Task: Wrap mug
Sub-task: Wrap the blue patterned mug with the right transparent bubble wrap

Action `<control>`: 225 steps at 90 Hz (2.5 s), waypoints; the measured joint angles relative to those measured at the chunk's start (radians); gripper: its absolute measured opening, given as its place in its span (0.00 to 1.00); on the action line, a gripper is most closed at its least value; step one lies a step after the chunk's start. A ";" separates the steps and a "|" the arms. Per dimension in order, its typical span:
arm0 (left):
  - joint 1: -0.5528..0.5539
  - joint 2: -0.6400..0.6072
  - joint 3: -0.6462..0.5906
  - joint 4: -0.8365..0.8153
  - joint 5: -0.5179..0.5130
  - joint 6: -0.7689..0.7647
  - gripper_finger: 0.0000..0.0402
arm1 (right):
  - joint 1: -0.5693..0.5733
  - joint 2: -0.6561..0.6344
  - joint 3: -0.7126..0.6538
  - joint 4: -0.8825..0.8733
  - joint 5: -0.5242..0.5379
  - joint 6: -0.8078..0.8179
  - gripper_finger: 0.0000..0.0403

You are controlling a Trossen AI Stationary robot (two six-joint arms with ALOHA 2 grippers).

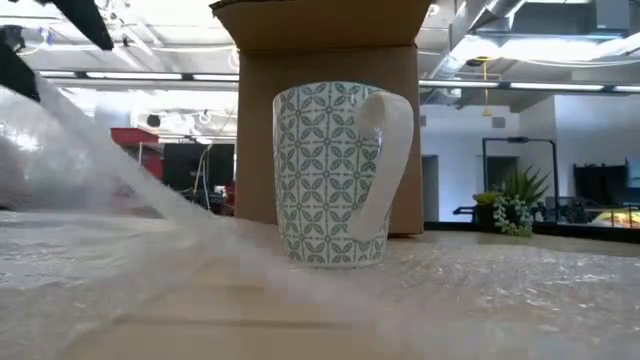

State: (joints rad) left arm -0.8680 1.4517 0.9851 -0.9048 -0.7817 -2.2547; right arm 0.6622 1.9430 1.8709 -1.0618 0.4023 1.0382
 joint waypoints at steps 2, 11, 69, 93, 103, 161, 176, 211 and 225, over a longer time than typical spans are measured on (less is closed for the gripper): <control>0.008 -0.014 -0.026 0.016 0.000 0.000 0.72 | 0.000 0.000 0.000 0.000 0.000 0.000 0.33; 0.048 -0.077 -0.133 0.083 0.000 -0.002 0.72 | 0.001 0.000 0.000 0.000 -0.004 0.000 0.33; 0.133 -0.152 0.014 0.170 0.178 0.761 0.02 | 0.008 -0.004 0.014 -0.061 -0.009 0.054 0.33; 0.129 0.066 0.313 0.248 0.358 1.300 0.00 | -0.040 -0.009 0.144 -0.294 0.062 0.150 0.33; 0.143 0.188 0.449 0.253 0.374 1.436 0.00 | -0.070 -0.009 0.193 -0.351 0.062 0.158 0.33; 0.328 0.549 0.744 0.454 0.589 1.881 0.00 | -0.128 -0.008 0.227 -0.510 -0.085 0.236 0.33; 0.355 0.559 0.744 0.461 0.659 1.873 0.03 | -0.083 -0.008 0.217 -0.512 -0.094 0.265 0.33; 0.394 0.563 0.744 0.461 0.731 1.734 0.34 | 0.053 -0.050 0.217 -0.510 -0.152 0.248 0.33; 0.401 0.558 0.790 0.449 0.737 1.642 0.38 | 0.111 -0.090 0.217 -0.509 -0.173 0.235 0.33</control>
State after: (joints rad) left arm -0.4666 2.0096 1.7753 -0.4558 -0.0444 -0.6126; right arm 0.7733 1.8531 2.0876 -1.5703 0.2295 1.2731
